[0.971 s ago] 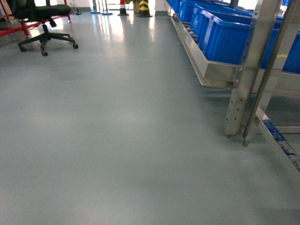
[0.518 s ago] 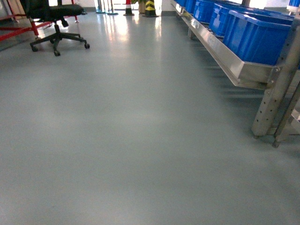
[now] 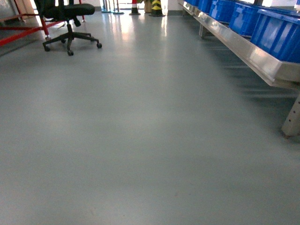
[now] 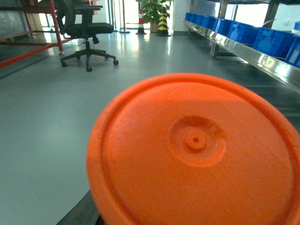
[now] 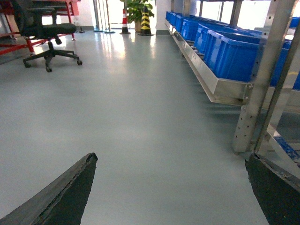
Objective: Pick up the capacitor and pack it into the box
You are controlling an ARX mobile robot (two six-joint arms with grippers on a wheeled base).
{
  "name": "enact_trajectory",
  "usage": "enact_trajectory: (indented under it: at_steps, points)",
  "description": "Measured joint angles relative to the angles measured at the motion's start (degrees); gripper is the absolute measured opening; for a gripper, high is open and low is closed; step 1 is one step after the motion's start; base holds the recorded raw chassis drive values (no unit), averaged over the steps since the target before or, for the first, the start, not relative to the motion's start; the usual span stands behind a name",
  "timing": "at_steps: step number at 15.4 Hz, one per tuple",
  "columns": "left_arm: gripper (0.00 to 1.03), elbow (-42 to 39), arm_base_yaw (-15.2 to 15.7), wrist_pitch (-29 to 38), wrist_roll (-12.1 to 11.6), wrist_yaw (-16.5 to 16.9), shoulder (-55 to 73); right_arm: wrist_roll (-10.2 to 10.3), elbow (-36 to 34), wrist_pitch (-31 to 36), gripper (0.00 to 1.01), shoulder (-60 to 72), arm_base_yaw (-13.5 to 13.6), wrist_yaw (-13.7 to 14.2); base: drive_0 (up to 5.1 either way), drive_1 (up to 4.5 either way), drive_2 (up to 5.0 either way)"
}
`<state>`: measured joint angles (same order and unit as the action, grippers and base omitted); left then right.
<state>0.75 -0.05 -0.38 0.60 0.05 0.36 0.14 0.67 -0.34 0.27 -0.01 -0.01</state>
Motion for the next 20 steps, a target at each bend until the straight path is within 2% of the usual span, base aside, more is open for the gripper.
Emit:
enact_trajectory:
  at_steps: [20]
  points:
    - [0.44, 0.0, 0.0, 0.22, 0.0, -0.04, 0.0, 0.0, 0.0, -0.02, 0.98, 0.0, 0.0, 0.02, -5.0, 2.43, 2.4]
